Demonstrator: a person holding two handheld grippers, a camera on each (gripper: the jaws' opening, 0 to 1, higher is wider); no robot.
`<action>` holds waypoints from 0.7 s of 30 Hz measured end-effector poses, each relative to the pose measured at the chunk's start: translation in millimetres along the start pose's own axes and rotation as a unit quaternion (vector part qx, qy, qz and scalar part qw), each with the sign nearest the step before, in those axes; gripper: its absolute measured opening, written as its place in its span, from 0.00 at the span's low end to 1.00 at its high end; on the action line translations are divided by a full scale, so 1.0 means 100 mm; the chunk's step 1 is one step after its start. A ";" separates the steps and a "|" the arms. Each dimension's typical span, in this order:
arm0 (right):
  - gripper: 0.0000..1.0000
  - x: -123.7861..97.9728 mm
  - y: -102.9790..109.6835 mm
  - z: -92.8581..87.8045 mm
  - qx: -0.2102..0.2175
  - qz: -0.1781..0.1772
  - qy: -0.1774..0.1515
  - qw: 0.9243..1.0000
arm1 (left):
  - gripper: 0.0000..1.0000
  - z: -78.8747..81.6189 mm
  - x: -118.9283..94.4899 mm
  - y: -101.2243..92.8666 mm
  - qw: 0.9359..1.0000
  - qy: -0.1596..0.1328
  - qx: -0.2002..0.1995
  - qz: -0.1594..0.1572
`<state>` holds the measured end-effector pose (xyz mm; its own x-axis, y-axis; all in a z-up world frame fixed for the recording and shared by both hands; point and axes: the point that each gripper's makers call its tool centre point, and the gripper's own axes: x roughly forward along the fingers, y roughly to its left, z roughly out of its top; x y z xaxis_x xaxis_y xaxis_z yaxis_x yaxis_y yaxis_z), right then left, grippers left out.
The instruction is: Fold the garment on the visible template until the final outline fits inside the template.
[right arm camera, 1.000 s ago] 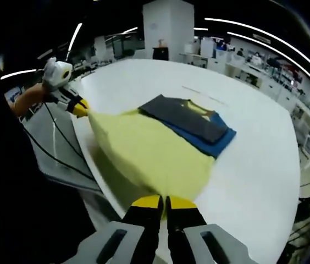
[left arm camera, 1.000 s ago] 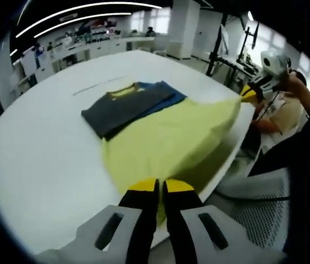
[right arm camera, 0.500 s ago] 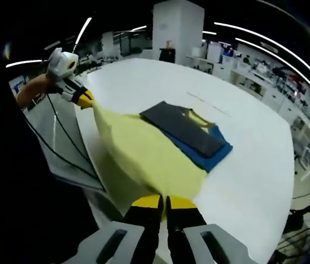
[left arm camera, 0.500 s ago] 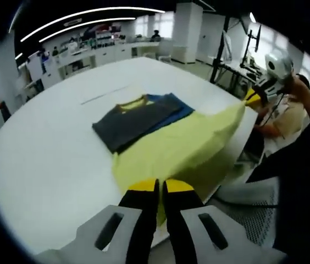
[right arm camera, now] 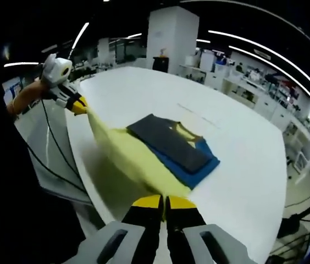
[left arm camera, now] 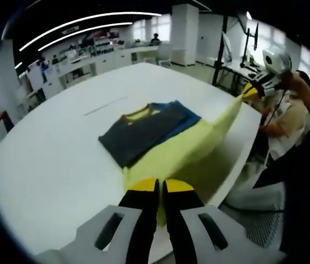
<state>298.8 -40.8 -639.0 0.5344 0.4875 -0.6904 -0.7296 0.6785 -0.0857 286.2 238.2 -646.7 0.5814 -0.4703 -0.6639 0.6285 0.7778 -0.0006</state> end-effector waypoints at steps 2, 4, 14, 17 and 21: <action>0.00 0.02 -0.08 0.08 -0.010 -0.016 -0.015 1.000 | 0.01 0.05 0.01 0.03 1.000 -0.006 0.003 0.001; 0.00 0.03 -0.12 0.14 -0.012 -0.021 -0.022 0.999 | 0.01 0.13 0.03 0.09 1.000 -0.015 0.006 0.004; 0.00 0.20 -0.49 0.42 -0.054 -0.071 -0.044 0.995 | 0.01 0.50 0.17 0.33 0.998 -0.055 0.020 0.023; 0.00 0.27 -0.57 0.54 -0.060 -0.081 -0.053 0.994 | 0.01 0.59 0.23 0.45 0.997 -0.063 0.021 0.036; 0.00 0.36 -0.70 0.65 -0.061 -0.092 -0.063 0.992 | 0.01 0.71 0.30 0.60 0.995 -0.075 0.025 0.053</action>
<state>396.7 -35.2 -611.4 0.7066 0.4327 -0.5599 -0.6574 0.6943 -0.2930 377.5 241.3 -613.4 0.7135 -0.4471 -0.5395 0.5830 0.8059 0.1032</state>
